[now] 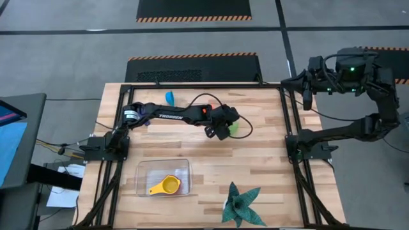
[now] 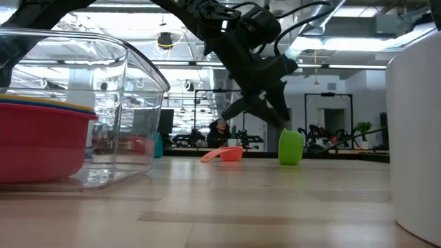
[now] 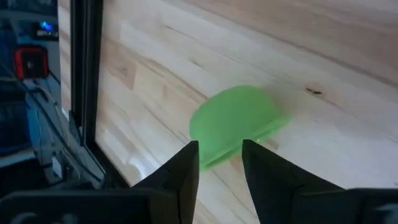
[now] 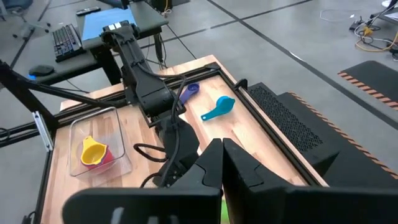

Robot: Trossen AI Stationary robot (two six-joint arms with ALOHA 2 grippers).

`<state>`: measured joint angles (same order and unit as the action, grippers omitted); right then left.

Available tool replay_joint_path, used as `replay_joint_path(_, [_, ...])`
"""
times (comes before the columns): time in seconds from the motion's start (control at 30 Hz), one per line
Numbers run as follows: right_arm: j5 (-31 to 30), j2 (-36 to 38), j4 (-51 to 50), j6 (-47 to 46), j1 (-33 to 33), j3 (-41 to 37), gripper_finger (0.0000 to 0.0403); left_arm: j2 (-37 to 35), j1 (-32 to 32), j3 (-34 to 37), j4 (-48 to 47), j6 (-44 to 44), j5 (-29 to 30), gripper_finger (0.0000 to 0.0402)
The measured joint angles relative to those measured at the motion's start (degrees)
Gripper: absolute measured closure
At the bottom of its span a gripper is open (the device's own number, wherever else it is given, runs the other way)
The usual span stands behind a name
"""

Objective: Nest measuring cups in basket
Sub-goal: Stack the green measuring cup on top of the yellow measuring cup in the transparent bin

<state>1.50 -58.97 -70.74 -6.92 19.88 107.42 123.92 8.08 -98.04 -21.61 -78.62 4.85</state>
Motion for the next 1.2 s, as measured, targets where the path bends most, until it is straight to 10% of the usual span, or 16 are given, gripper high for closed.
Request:
replay_joint_path(0.67, [0.06, 3.61, -2.76, -0.12, 0.02, 0.04, 0.0377, 4.13, 0.33, -0.05, 9.16, -13.58, 12.36, 0.0276])
replay_joint_path(1.2, [0.04, 4.01, -4.21, 0.04, 0.02, 0.04, 0.0376, 4.15, 0.07, -3.46, 11.69, -5.73, 2.05, 0.0276])
